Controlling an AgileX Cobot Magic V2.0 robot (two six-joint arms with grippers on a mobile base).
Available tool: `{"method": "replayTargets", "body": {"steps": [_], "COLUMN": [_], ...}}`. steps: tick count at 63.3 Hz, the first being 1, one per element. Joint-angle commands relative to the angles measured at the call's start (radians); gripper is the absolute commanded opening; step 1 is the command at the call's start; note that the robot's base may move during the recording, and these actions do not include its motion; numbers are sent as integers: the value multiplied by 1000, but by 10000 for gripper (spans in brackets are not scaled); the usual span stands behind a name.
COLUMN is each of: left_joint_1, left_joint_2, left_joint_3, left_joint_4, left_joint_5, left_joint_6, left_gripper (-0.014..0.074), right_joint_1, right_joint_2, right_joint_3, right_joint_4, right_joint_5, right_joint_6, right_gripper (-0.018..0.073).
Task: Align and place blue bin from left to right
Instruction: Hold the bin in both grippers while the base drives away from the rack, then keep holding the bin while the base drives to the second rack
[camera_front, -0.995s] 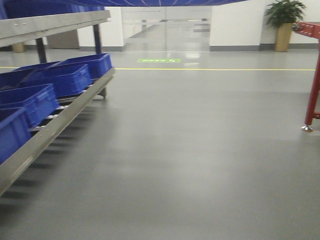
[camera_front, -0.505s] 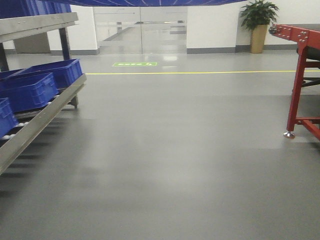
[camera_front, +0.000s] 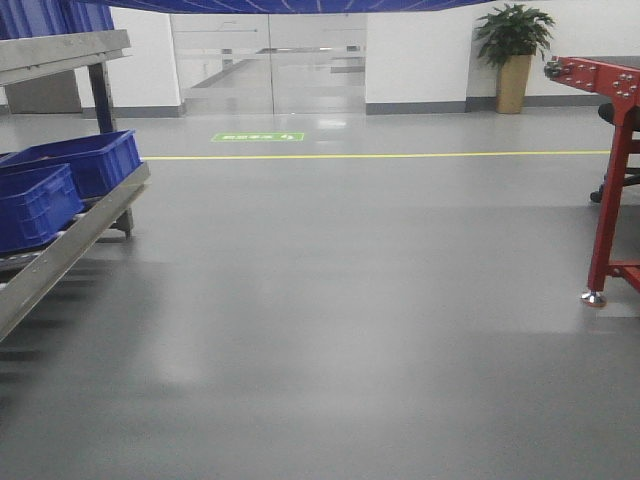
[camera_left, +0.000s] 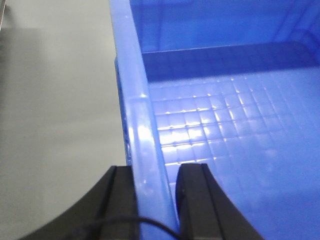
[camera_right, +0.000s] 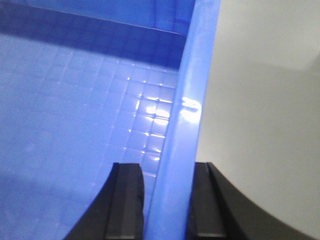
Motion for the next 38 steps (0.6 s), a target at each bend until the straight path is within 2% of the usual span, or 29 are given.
{"method": "replayTargets", "body": {"steps": [1,38], "left_joint_1": [-4,-4], "left_joint_2": [-19,-19], "left_joint_3": [-15,-15], "left_joint_4": [32,32], "left_joint_5": [-90,-90], "left_joint_6": [20,20], "left_gripper": [-12,-12], "right_joint_1": [0,0], "right_joint_2": [-25,-25], "right_joint_3": [-13,-13], "right_joint_4": [-25,-25], "right_joint_5": [-85,-98], "right_joint_6": [-43,-43], "right_gripper": [-70,-70]}}
